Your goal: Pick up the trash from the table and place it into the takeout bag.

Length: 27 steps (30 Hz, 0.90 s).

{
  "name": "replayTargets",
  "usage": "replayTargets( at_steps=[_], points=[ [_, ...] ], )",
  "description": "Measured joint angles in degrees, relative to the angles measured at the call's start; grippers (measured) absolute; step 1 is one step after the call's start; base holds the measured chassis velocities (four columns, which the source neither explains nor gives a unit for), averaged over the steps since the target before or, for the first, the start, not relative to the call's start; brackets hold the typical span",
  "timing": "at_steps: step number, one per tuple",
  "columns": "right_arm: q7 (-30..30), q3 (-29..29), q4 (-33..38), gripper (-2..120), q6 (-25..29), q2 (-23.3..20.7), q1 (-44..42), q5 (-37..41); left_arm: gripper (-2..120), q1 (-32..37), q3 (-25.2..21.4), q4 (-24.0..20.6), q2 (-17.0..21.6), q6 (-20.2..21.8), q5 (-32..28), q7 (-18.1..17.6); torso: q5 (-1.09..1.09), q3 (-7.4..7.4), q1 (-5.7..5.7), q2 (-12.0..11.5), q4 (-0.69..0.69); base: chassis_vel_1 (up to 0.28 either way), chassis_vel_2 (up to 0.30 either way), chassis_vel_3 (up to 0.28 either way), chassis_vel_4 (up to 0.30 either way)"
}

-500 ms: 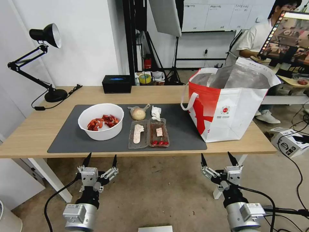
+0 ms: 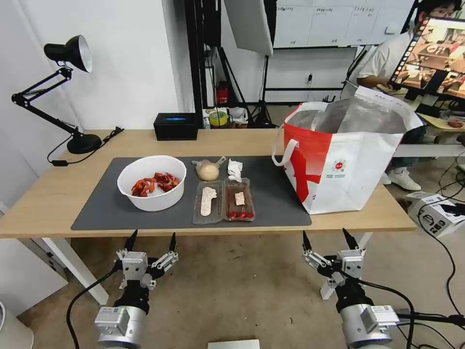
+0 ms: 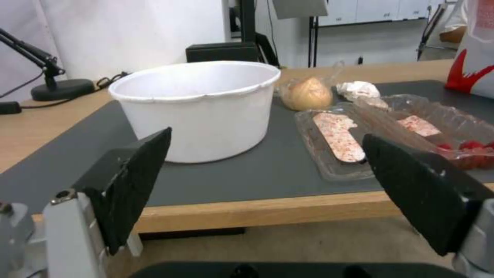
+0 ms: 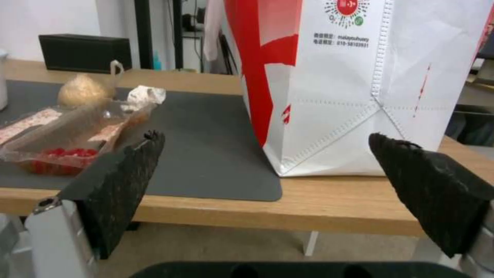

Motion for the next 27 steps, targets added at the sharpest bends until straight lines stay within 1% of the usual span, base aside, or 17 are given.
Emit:
replayTargets(
  at_steps=[10,12,13,14,15,16,18,19,20,21,22,24,25,26,27],
  points=[
    [0.0,0.0,0.0,100,-0.01,-0.06,0.02,0.02,100,0.0,0.0,0.0,0.0,0.0,0.0,0.0,0.0,0.0,0.0,0.0,0.0,0.0,0.0,0.0,0.0],
    [0.08,0.09,0.01,100,-1.1,-1.61,0.84,1.22,100,-0.19,0.05,-0.01,0.18,0.31,-0.48,-0.08,0.0,0.0,0.0,0.0,-0.01,0.0,0.0,0.0,0.0],
    [0.08,0.09,0.01,100,-1.1,-1.61,0.84,1.22,100,-0.19,0.05,-0.01,0.18,0.31,-0.48,-0.08,0.0,0.0,0.0,0.0,-0.01,0.0,0.0,0.0,0.0],
    [0.17,0.21,0.03,100,-1.8,-2.53,1.36,1.92,100,-0.38,0.17,-0.03,0.41,0.69,-0.98,-0.27,0.0,0.0,-0.01,0.0,-0.01,0.0,0.0,0.0,0.0],
    [0.5,0.57,0.14,100,-4.02,-5.39,3.14,4.25,100,-1.38,0.61,-0.25,1.47,2.4,-3.21,-1.19,0.01,0.0,0.0,0.0,0.01,0.0,0.0,0.0,0.0],
    [0.5,0.57,0.14,100,-4.02,-5.39,3.14,4.25,100,-1.38,0.61,-0.25,1.47,2.4,-3.21,-1.19,0.01,0.0,0.0,0.0,0.01,0.0,0.0,0.0,0.0],
    [1.18,1.25,0.38,100,-8.42,-10.97,6.42,8.77,100,-3.65,1.75,-0.81,3.84,6.26,-8.31,-3.22,0.01,0.0,0.01,0.0,0.0,0.0,0.0,0.0,0.0],
    [1.18,1.25,0.38,100,-8.42,-10.97,6.42,8.77,100,-3.65,1.75,-0.81,3.84,6.26,-8.31,-3.22,0.01,0.0,0.01,0.0,0.0,0.0,0.0,0.0,0.0],
    [1.46,1.55,0.52,100,-10.45,-13.61,8.0,10.86,100,-4.81,2.32,-1.09,5.07,8.28,-10.96,-4.32,0.01,0.0,0.01,0.0,0.0,0.0,0.0,0.0,0.0],
    [1.62,1.72,0.58,100,-11.55,-14.97,8.81,12.0,100,-5.41,2.62,-1.21,5.67,9.28,-12.29,-4.88,0.01,0.0,0.01,0.0,0.0,0.0,0.0,0.0,0.0],
    [1.94,2.06,0.71,100,-13.77,-17.78,10.45,14.25,100,-6.49,3.12,-1.47,6.83,11.15,-14.72,-5.8,0.01,0.0,0.01,0.0,0.01,0.0,0.0,0.0,0.0],
    [2.02,2.14,0.75,100,-14.38,-18.58,10.93,14.92,100,-6.78,3.21,-1.51,7.12,11.46,-15.13,-5.95,0.01,0.01,0.01,0.0,-0.01,0.0,0.0,0.0,0.0],
    [2.22,2.45,0.8,100,-15.85,-21.35,12.44,17.03,100,-7.11,3.33,-1.58,7.47,11.88,-15.85,-6.27,-0.01,0.01,0.01,0.0,0.02,0.0,0.0,0.0,0.0],
    [2.18,2.5,0.81,100,-15.95,-22.25,12.94,17.67,100,-7.43,3.53,-1.6,7.81,12.42,-16.76,-6.55,-0.01,0.01,0.01,0.0,0.05,0.0,0.0,0.0,0.0],
    [2.18,2.5,0.81,100,-15.95,-22.25,12.94,17.67,100,-7.43,3.53,-1.6,7.81,12.42,-16.76,-6.55,-0.01,0.01,0.01,0.0,0.05,0.0,0.0,0.0,0.0]
  ],
)
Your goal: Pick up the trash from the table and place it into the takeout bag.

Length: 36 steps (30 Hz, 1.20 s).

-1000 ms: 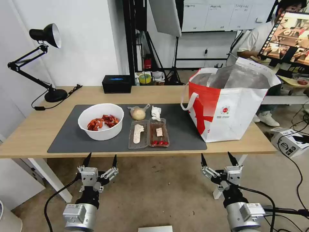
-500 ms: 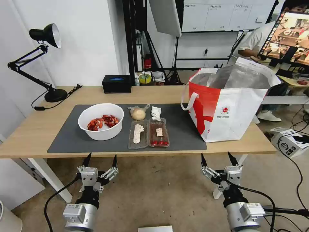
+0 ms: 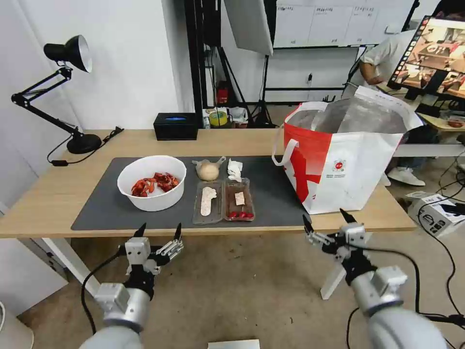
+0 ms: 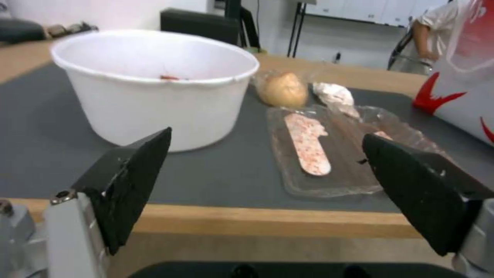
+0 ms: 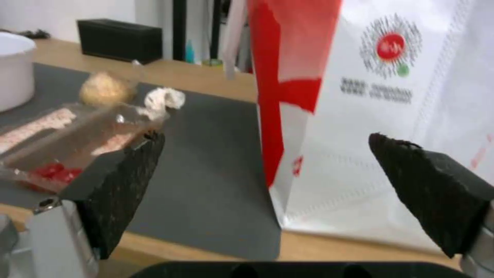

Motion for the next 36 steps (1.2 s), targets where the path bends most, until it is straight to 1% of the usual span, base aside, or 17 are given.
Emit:
replayTargets(
  at_steps=[2,3,6,7,8,9,18,21,22,25,26,28,29,32,33,34,36],
  points=[
    [-0.16,0.01,-0.03,100,-0.02,-0.87,0.4,0.58,100,-2.02,1.08,-0.45,2.04,2.9,-4.88,-1.72,0.01,0.0,0.0,-0.01,-0.05,0.0,0.0,0.0,0.0],
    [-0.16,0.01,-0.03,100,-0.02,-0.87,0.4,0.58,100,-2.02,1.08,-0.45,2.04,2.9,-4.88,-1.72,0.01,0.0,0.0,-0.01,-0.05,0.0,0.0,0.0,0.0],
    [-0.25,-0.1,-0.14,100,0.03,-0.68,0.41,0.57,100,-4.53,2.4,-0.96,4.6,6.53,-11.1,-3.97,0.01,-0.01,0.0,-0.01,-0.05,0.0,0.0,0.0,0.0],
    [-0.25,-0.1,-0.14,100,0.03,-0.68,0.41,0.57,100,-4.53,2.4,-0.96,4.6,6.53,-11.1,-3.97,0.01,-0.01,0.0,-0.01,-0.05,0.0,0.0,0.0,0.0],
    [-0.28,-0.18,-0.27,100,0.11,-0.52,0.39,0.52,100,-5.13,2.69,-1.22,5.0,7.0,-13.34,-4.29,0.01,0.0,0.0,-0.01,-0.06,0.0,0.0,0.0,0.0],
    [-0.3,-0.22,-0.31,100,0.16,-0.42,0.37,0.48,100,-5.27,2.76,-1.33,5.11,7.08,-14.17,-4.37,0.01,0.0,0.0,-0.01,-0.06,0.0,0.0,0.0,0.0],
    [-0.38,-0.5,-0.66,100,0.37,0.17,0.29,0.09,100,-5.56,2.81,-1.36,5.14,7.05,-16.68,-4.48,0.01,-0.01,0.0,0.0,-0.05,0.0,0.0,0.0,0.0],
    [-0.41,-0.63,-0.74,100,0.43,0.34,0.33,-0.1,100,-6.56,3.56,-1.15,5.04,6.0,-20.42,-5.49,0.01,-0.01,-0.01,0.0,-0.05,0.0,0.0,0.0,0.0],
    [-0.41,-0.63,-0.74,100,0.43,0.34,0.33,-0.1,100,-6.56,3.56,-1.15,5.04,6.0,-20.42,-5.49,0.01,-0.01,-0.01,0.0,-0.05,0.0,0.0,0.0,0.0],
    [-0.41,-0.88,-0.76,100,0.56,0.48,0.28,-0.24,100,-8.11,5.03,-0.36,4.95,2.49,-26.33,-7.72,0.01,-0.01,-0.01,0.0,-0.05,0.0,0.0,0.0,0.0],
    [-0.41,-0.88,-0.76,100,0.56,0.48,0.28,-0.24,100,-8.11,5.03,-0.36,4.95,2.49,-26.33,-7.72,0.01,-0.01,-0.01,0.0,-0.05,0.0,0.0,0.0,0.0],
    [-0.41,-1.19,-0.87,100,0.67,0.52,0.27,-0.39,100,-8.85,5.8,-0.19,4.64,1.17,-30.54,-9.46,0.01,-0.01,-0.01,0.0,-0.05,0.0,0.0,0.0,0.0],
    [-0.41,-1.19,-0.87,100,0.67,0.52,0.27,-0.39,100,-8.85,5.8,-0.19,4.64,1.17,-30.54,-9.46,0.01,-0.01,-0.01,0.0,-0.05,0.0,0.0,0.0,0.0],
    [-0.41,-1.51,-1.07,100,0.78,0.43,0.29,-0.86,100,-9.99,7.48,-0.21,4.02,-0.61,-35.9,-12.38,0.01,-0.01,-0.01,0.01,-0.05,0.0,0.0,0.0,0.0],
    [-0.41,-1.51,-1.07,100,0.78,0.43,0.29,-0.86,100,-9.99,7.48,-0.21,4.02,-0.61,-35.9,-12.38,0.01,-0.01,-0.01,0.01,-0.05,0.0,0.0,0.0,0.0],
    [-0.41,-1.61,-1.18,100,0.79,0.34,0.39,-0.98,100,-10.41,8.03,-0.2,3.79,-0.99,-37.26,-13.33,0.01,-0.01,-0.01,0.01,-0.05,0.0,0.0,0.0,0.0],
    [-0.41,-1.87,-1.41,100,0.81,0.22,0.68,-1.13,100,-11.6,9.53,-0.14,3.25,-1.82,-42.36,-16.51,0.01,-0.01,-0.01,0.01,-0.05,0.0,0.0,0.0,0.0]
  ],
)
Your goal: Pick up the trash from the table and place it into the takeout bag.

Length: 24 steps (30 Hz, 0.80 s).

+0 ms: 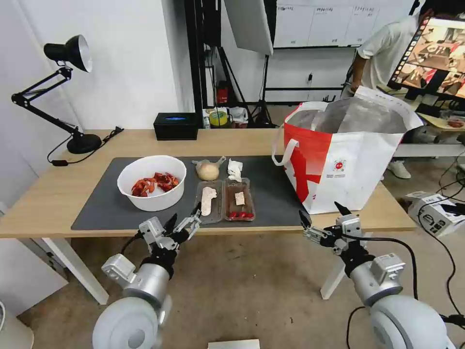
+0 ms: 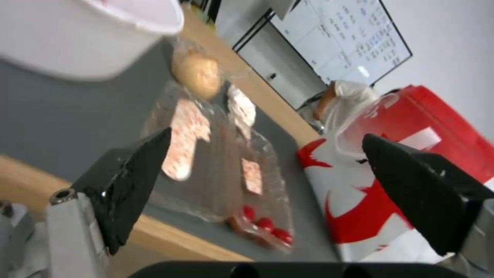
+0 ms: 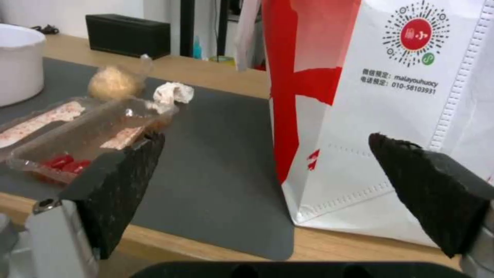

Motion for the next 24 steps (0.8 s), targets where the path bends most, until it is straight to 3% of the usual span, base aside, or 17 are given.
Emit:
replayTargets(
  at_steps=[8,10,16,18,20,24],
  points=[
    [0.06,-0.52,-0.54,100,0.05,0.02,0.16,-0.14,100,-1.68,1.76,0.87,-0.64,-1.38,-7.43,-3.43,0.0,0.0,0.0,0.0,0.0,0.0,0.0,0.0,0.0],
    [0.06,-0.66,-0.81,100,0.14,0.1,0.19,-0.3,100,-2.72,2.57,1.31,-0.95,-1.39,-10.14,-5.68,0.0,0.0,0.0,0.0,0.0,0.0,0.0,0.0,0.0],
    [0.07,-0.7,-0.99,100,0.2,0.08,0.1,-0.39,100,-4.38,3.66,2.0,-1.54,-1.38,-12.82,-7.94,0.0,0.0,0.0,0.0,0.0,0.0,0.0,0.0,0.0],
    [0.08,-0.7,-1.05,100,0.21,-0.08,0.0,-0.41,100,-5.35,4.43,2.99,-1.87,-1.22,-13.73,-8.98,0.01,0.0,0.0,0.0,0.0,0.0,0.0,0.0,0.0],
    [0.12,-0.64,-1.17,100,0.21,-0.52,-0.13,-0.44,100,-8.42,6.61,5.57,-2.05,-0.18,-15.64,-13.18,0.0,0.0,0.0,0.0,0.0,0.0,0.0,0.0,0.0],
    [0.13,-0.59,-1.46,100,0.26,-0.47,-0.44,-0.53,100,-10.45,7.21,7.72,-2.04,0.2,-16.94,-14.8,0.0,0.0,0.0,0.0,0.0,0.0,0.0,0.0,0.0]
  ],
)
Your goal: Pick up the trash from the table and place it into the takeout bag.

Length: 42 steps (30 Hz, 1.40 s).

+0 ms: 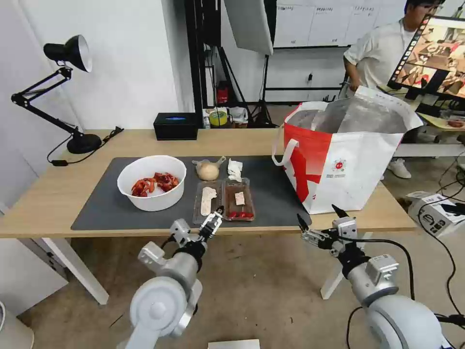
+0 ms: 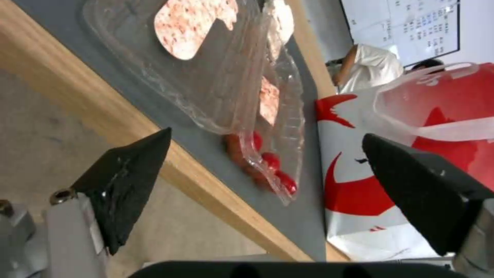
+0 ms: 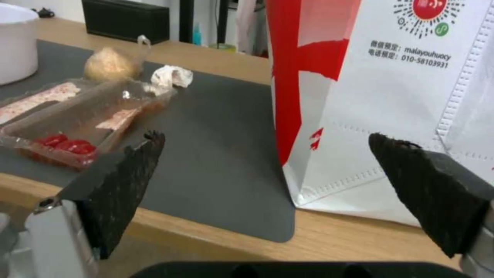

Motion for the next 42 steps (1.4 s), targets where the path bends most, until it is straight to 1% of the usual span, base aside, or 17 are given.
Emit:
replayTargets(
  at_steps=[6,16,28,38,42],
  points=[
    [0.0,0.0,-0.49,100,0.09,0.05,0.01,-0.16,100,-1.1,0.02,0.56,-0.06,0.0,-0.94,-0.09,0.0,0.0,0.0,0.0,0.0,0.0,0.0,0.0,0.0],
    [-0.01,0.19,-1.25,100,0.35,-0.15,0.19,-0.22,100,-2.86,0.53,2.89,-0.1,0.08,-1.06,-1.24,0.0,0.0,0.0,0.0,0.0,0.0,0.0,0.0,0.0],
    [-0.17,0.23,-1.93,100,1.19,0.09,-0.11,-0.47,100,-4.21,0.47,4.72,-0.76,-0.08,-1.19,-1.27,0.0,0.0,0.0,0.0,0.0,0.0,0.0,0.0,0.0],
    [-0.24,0.23,-2.27,100,1.42,0.11,-0.53,-0.64,100,-6.34,0.37,7.13,-2.28,-1.26,-1.36,-1.2,0.0,0.0,0.0,0.0,0.0,0.0,0.0,0.0,0.0],
    [-0.26,0.23,-2.47,100,1.44,0.09,-0.5,-0.65,100,-6.37,0.28,7.2,-2.57,-1.58,-1.23,-0.74,0.0,0.0,0.0,0.0,0.0,0.0,0.0,0.0,0.0]
  ],
)
